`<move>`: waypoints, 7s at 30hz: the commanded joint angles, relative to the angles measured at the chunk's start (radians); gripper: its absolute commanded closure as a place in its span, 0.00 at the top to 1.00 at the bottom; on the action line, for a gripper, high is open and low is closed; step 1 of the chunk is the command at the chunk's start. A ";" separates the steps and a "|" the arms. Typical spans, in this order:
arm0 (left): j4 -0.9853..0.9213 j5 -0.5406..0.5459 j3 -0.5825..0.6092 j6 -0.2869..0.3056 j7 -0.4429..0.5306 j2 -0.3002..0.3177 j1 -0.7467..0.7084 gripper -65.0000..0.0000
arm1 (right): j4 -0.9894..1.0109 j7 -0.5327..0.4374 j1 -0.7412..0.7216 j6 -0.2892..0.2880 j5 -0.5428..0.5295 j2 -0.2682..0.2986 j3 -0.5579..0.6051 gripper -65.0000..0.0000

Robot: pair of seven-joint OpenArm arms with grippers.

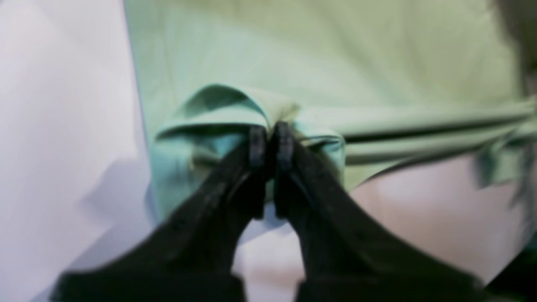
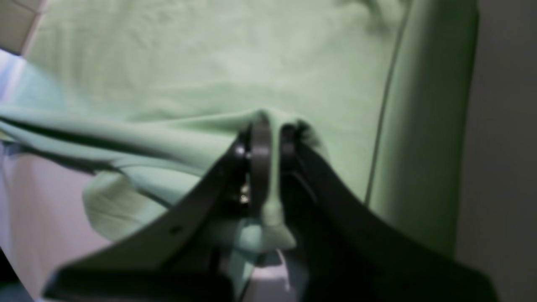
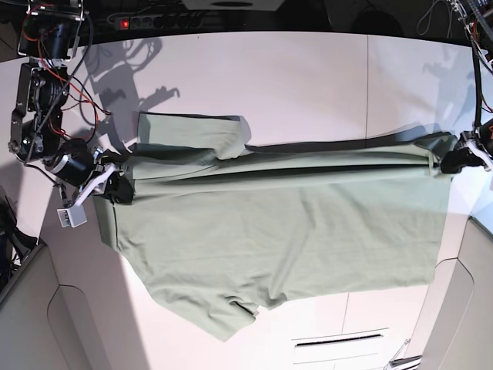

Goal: Fold the T-shirt properly
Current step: 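Lift the shoulder edge with both grippers and fold it over the shirt, then release the fabric and move the right gripper to the shirt's hem corner, then grasp the hem corner with the right gripper and drag it toward the folded edge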

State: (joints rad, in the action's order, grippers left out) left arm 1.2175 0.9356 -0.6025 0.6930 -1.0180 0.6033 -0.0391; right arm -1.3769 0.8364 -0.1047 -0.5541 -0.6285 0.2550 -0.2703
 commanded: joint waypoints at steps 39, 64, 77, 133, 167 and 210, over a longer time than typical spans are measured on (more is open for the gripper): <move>0.014 -0.053 -0.193 -0.061 0.039 0.187 0.072 0.44 | -0.461 0.273 0.254 0.001 -0.066 0.016 -0.105 0.35; 0.014 -0.018 -0.193 -0.053 0.035 0.195 0.072 0.44 | -0.173 0.185 0.409 0.012 -0.383 -0.069 -0.101 0.64; 0.014 -0.014 -0.193 -0.053 0.034 0.195 0.072 0.44 | -0.173 0.190 0.322 0.008 -0.373 -0.076 -0.101 0.28; 0.014 -0.011 -0.193 -0.053 0.034 0.195 0.072 0.44 | 0.318 -0.346 -0.458 -0.007 0.125 -0.192 0.266 0.00; 0.150 -0.354 0.251 -0.084 0.144 0.092 0.072 0.00 | -0.121 0.099 -0.164 0.089 0.303 -0.034 0.102 0.00; 0.131 -0.107 -0.018 -0.088 -0.088 -0.005 -0.384 0.00 | -0.308 0.347 0.415 0.244 0.374 0.185 0.213 0.00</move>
State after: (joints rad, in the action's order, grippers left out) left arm 1.3464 0.8848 -0.6189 0.6163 -1.0615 0.5831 -0.4091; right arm -1.7035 1.0550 0.2844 -0.3073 -0.2848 0.4347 -0.0616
